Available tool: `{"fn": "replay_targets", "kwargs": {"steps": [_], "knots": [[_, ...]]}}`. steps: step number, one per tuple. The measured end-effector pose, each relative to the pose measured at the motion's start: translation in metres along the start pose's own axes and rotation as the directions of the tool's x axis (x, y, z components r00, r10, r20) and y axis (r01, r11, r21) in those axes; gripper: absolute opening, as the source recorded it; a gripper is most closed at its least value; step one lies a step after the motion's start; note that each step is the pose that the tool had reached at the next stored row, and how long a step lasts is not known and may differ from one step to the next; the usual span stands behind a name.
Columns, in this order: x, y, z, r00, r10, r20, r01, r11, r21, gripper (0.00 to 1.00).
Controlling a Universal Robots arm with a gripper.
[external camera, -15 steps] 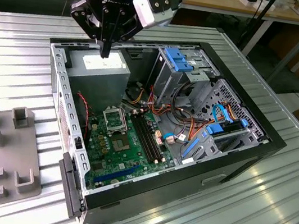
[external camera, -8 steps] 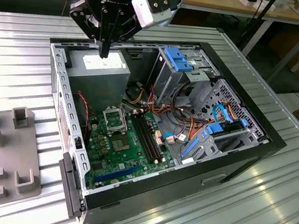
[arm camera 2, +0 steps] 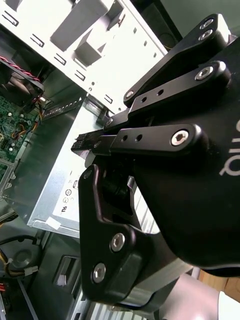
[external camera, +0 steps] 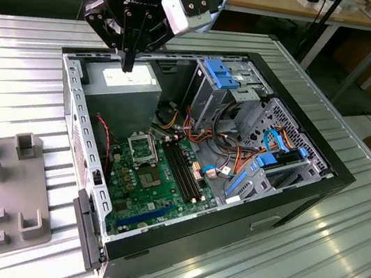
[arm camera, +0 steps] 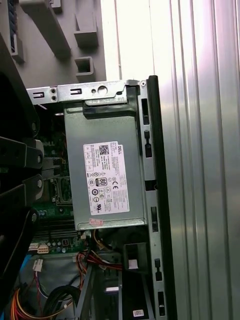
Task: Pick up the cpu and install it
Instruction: 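Reach for the cpu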
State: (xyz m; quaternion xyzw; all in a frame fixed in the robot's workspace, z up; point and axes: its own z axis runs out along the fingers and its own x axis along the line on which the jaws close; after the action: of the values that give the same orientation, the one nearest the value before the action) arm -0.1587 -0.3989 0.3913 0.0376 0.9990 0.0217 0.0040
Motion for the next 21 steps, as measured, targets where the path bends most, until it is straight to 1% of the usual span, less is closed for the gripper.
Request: {"fn": "replay_targets", "kwargs": {"steps": [21], "knots": [[0.0037,-0.0003,0.0013,0.9999,0.001,-0.0121,-0.001,1.0,0.0009,0.11]]}}
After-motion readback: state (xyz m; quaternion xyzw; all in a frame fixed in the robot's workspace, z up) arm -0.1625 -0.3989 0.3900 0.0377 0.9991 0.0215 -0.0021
